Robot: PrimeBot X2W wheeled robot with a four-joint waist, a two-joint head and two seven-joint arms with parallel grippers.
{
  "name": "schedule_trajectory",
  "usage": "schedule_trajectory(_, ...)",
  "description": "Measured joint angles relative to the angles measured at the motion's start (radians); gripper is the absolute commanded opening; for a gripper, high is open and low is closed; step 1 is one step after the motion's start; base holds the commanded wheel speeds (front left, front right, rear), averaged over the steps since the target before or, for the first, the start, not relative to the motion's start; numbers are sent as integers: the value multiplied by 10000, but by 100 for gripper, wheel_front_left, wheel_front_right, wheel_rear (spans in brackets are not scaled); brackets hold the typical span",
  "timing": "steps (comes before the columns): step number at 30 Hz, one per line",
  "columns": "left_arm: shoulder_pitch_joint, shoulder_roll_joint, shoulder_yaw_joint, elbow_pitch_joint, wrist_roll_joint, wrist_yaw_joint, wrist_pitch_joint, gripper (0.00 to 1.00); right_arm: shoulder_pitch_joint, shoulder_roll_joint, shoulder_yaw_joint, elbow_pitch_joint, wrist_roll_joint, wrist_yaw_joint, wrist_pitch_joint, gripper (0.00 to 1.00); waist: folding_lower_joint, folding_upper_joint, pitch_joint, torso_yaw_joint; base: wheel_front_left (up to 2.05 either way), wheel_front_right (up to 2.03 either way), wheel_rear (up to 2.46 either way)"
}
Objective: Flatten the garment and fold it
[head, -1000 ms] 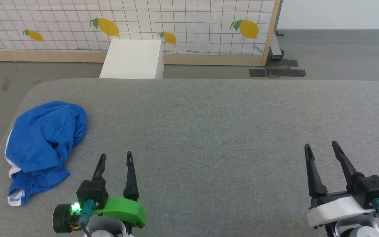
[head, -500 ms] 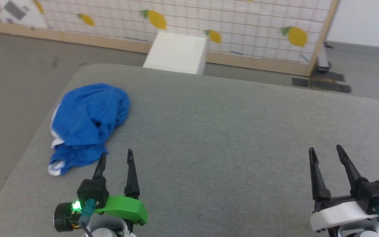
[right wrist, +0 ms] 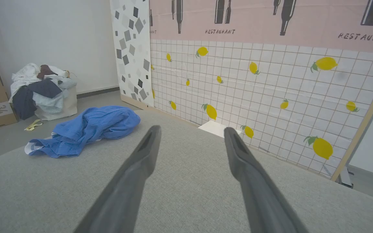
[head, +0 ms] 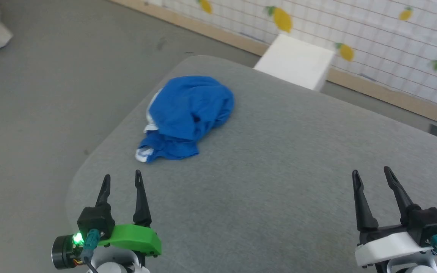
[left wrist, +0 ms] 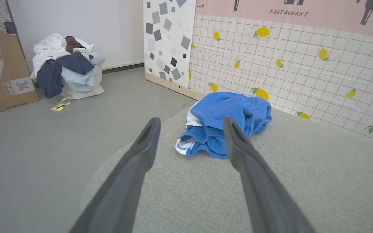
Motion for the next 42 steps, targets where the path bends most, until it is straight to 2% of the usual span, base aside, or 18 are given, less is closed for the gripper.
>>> schedule_trajectory(10,-1,2,15,-69,-84,40,0,100,-7,2,-29,8,-52,-2,0,100,0,0,115,1563,-1,-1,-1)
schedule_trajectory(17,64,4,65,-180,-176,92,0,100,-35,2,36,13,-56,-2,0,100,0,0,268,1916,-2,-2,-2)
schedule_trajectory(22,31,6,163,-332,-545,81,0,100,-105,8,109,12,-96,0,0,100,0,0,424,1746,0,0,0)
schedule_trajectory(24,-169,2,259,-345,-685,-48,0,100,-188,6,134,8,-190,-2,0,100,0,0,535,1658,0,0,0)
schedule_trajectory(28,-1521,107,587,-123,-995,-466,0,100,-531,13,180,-121,-416,0,0,100,0,0,914,1426,0,0,0)
schedule_trajectory(31,-2857,391,874,305,-1233,-642,171,100,-906,12,249,-186,-606,-2,0,100,0,0,1289,1170,0,0,0)
schedule_trajectory(36,-4938,1039,1409,1124,-1990,-1076,1285,100,-1510,13,458,-330,-853,0,4,100,1,0,1993,568,0,0,0)
schedule_trajectory(42,-6763,2092,1808,2464,-2861,-1501,3467,100,-2218,15,529,-533,-957,0,2,100,1,0,2919,-460,0,0,0)
